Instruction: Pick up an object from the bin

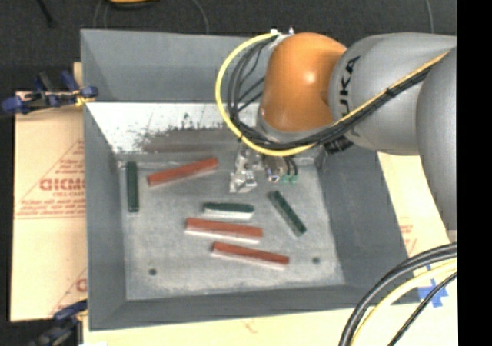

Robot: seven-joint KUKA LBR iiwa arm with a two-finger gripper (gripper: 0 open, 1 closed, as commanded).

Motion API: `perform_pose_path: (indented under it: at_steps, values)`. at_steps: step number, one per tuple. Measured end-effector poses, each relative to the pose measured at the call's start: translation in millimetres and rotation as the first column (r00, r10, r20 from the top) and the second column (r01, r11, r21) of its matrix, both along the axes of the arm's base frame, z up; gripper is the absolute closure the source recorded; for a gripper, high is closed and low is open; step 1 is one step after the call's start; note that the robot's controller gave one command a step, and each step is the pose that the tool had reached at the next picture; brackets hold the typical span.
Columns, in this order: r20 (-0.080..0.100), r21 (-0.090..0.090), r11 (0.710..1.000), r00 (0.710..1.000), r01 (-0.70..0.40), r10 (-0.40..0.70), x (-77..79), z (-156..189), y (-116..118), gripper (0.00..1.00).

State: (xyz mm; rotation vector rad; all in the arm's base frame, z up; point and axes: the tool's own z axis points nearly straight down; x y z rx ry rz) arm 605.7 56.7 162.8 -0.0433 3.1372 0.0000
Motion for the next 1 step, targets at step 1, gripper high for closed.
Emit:
perform_pose_path:
  at_steps: [1]
  values:
    - [0.0, 0.0, 1.0, 1.0, 0.009, -0.009, 0.3, 29.0, 7.7, 1.0]
